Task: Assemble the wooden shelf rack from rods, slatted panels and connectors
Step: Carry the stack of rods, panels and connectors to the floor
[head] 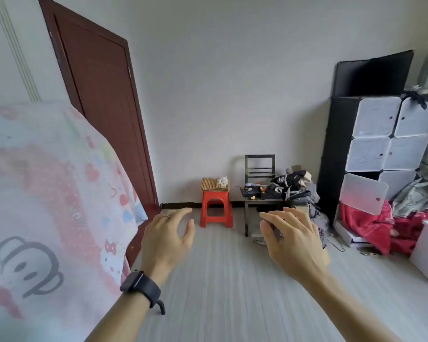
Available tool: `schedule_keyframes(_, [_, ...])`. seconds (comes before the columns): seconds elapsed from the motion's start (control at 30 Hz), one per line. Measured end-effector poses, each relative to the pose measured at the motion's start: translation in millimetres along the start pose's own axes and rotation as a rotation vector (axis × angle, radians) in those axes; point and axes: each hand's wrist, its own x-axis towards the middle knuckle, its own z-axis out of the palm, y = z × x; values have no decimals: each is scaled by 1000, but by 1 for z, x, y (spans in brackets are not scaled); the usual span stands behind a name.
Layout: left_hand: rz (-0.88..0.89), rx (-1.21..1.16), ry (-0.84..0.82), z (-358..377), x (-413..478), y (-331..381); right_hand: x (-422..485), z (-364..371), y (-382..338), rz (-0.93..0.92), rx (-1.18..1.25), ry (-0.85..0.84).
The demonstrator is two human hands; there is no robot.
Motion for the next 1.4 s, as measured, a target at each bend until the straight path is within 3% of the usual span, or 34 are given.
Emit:
schedule_keyframes(0.2, [-40, 62, -114, 81, 41, -42, 35, 87, 33, 26, -4, -79])
schedule_keyframes(0.5, [-62, 31, -217, 197, 170, -119, 145, 213, 88, 134, -28, -247])
schedule_keyframes(0.93, [-124, 97, -524, 404, 281, -211, 239, 401, 211, 341, -8, -519])
schedule_keyframes(1.13, [-176, 134, -564, 507, 390, -240, 343, 502, 285, 361, -9, -649])
schedule_keyframes(1.4, [-257, 183, -550, 608, 521, -296, 479, 625, 350, 326, 51, -653])
